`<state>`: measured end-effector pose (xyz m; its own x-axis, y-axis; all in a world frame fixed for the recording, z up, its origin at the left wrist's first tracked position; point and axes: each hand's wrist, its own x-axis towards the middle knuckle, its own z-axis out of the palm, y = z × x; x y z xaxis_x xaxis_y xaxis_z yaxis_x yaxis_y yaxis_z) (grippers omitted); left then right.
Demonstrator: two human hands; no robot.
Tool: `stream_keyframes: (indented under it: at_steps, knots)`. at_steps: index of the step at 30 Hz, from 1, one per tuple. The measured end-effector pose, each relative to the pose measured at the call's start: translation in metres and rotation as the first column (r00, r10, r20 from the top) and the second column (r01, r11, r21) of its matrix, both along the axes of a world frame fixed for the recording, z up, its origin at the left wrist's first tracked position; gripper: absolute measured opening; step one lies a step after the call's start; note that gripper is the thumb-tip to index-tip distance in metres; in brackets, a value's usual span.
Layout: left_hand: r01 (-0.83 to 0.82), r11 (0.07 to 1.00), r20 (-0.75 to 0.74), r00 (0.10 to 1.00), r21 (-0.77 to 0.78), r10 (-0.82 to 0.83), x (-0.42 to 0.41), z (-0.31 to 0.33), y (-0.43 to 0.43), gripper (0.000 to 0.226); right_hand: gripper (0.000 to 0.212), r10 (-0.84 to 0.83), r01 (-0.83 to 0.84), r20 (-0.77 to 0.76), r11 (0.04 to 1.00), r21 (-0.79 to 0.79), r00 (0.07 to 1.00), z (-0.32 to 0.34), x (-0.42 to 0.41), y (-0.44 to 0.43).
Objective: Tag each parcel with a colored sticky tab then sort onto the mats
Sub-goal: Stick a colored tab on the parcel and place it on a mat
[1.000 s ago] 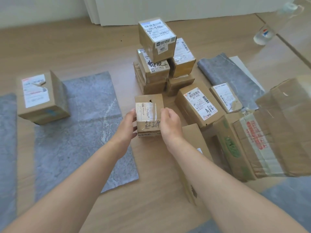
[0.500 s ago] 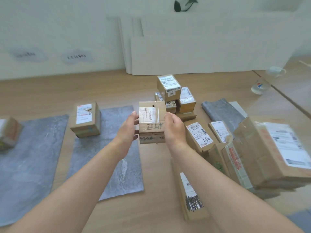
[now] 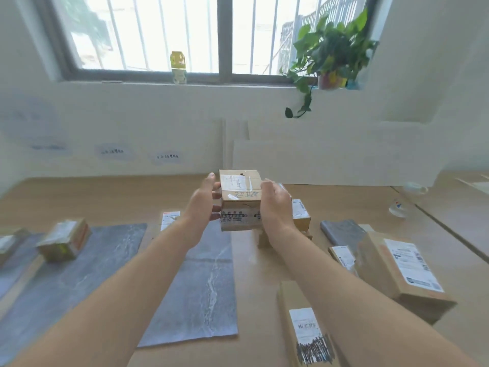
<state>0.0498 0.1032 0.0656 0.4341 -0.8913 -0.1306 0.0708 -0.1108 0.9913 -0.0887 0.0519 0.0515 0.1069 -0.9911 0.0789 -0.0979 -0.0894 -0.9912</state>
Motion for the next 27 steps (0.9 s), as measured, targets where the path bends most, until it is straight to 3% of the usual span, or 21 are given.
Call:
stream_keyframes:
  at_steps: [12,16,27]
  knots:
    - [0.008,1.0,0.087,0.996,0.013,-0.009,0.088,0.048,0.107,0.06,0.025,0.073,-0.073,0.005,0.997,-0.025,0.997,0.044,0.074,0.097]
    - [0.015,1.0,0.096,0.995,0.005,-0.015,0.109,0.049,0.141,0.059,0.034,0.105,-0.105,-0.01,0.994,-0.027,0.994,0.044,0.096,0.128]
    - [-0.122,0.993,0.082,0.989,-0.001,0.122,0.138,0.042,0.2,0.06,0.036,0.216,-0.217,0.057,0.976,0.016,0.975,0.04,0.135,0.173]
